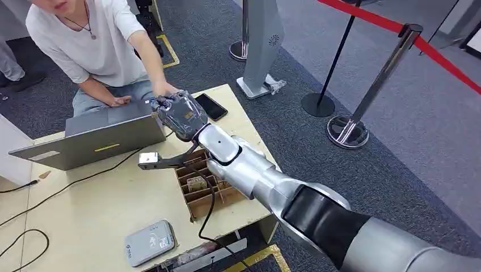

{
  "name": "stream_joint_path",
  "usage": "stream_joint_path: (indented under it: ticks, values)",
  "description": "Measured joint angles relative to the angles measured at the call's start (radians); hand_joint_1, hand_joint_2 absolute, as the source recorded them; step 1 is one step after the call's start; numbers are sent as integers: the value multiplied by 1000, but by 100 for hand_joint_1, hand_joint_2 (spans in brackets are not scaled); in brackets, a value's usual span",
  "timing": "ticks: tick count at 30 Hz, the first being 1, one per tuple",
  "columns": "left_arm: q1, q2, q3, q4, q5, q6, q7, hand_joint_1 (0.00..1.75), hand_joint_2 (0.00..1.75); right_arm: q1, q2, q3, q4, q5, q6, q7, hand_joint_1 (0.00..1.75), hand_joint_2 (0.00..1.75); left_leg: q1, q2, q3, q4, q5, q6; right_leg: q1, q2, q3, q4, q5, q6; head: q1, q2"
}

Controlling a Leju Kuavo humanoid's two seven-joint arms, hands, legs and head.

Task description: Pass the card to the sensor for recognition and then transmit it.

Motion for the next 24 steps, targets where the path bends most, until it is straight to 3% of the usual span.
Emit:
stream_joint_path:
  ticks: [10,15,19,24]
  values:
    - [5,6,0,0,-10,-11,-5,0,0,0,0,0,1,-1,0,1,175,175,0,0,0,0,0,0,0,0,0,0,0,0,0,0]
    - [6,7,0,0,-10,-10,-5,0,0,5,0,-2,-24,-63,15,-41,175,175,0,0,0,0,0,0,0,0,0,0,0,0,0,0]
    - [4,5,3,0,1,-2,-4,0,0,29,0,-6,-116,-168,79,-103,175,175,0,0,0,0,0,0,0,0,0,0,0,0,0,0]
    - [2,1,4,0,3,4,-3,0,0,73,0,-3,-267,-342,215,-167,175,175,0,0,0,0,0,0,0,0,0,0,0,0,0,0]
